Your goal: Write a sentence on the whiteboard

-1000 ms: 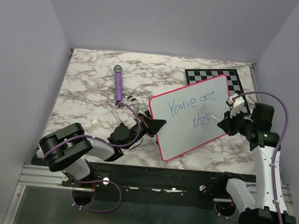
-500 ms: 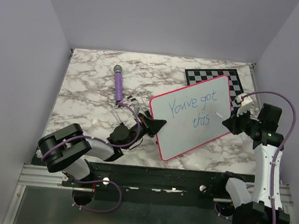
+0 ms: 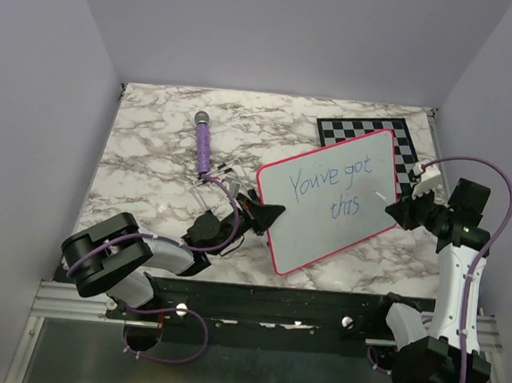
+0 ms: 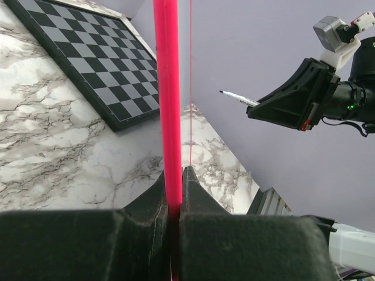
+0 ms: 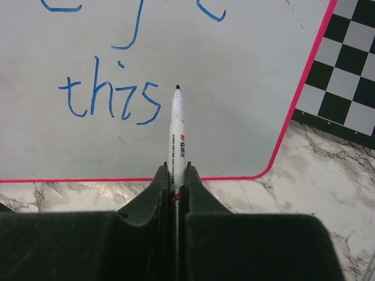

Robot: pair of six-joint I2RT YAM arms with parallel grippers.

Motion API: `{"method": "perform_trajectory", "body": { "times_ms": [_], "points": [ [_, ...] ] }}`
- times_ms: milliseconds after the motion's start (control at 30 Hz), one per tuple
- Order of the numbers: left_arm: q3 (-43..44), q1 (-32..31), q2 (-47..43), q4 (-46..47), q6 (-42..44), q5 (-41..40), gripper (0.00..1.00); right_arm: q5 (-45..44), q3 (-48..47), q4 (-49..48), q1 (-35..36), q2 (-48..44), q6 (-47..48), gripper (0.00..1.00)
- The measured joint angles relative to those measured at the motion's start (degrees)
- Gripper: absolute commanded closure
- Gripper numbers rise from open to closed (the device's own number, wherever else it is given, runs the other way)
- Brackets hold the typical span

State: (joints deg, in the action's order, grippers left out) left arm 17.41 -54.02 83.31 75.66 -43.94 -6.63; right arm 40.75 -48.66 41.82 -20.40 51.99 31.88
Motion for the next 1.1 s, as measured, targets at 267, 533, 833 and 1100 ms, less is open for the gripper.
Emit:
{"method": "perform_trajectory", "body": {
  "times_ms": [267, 533, 833, 1100],
  "points": [
    [0.0, 0.0, -1.1, -1.0, 0.7, 0.5, 1.0, 0.7, 0.0, 0.0, -1.4, 0.5, 0.9, 0.99],
    [0.4, 0.0, -1.5, -1.7, 1.6, 1.1, 1.0, 0.9, -0.4, 0.1, -2.4, 1.0, 1.9, 0.99],
    [0.9, 0.0, -2.8, -3.5, 3.0, 2.1, 1.0, 1.9, -1.1, 0.4, -3.0, 2.0, 3.1, 0.99],
    [0.9, 1.2, -4.5, -5.2, 3.7, 4.7, 1.0, 2.8, -2.1, 1.4, -3.1, 2.1, 4.7, 0.99]
  ]
}}
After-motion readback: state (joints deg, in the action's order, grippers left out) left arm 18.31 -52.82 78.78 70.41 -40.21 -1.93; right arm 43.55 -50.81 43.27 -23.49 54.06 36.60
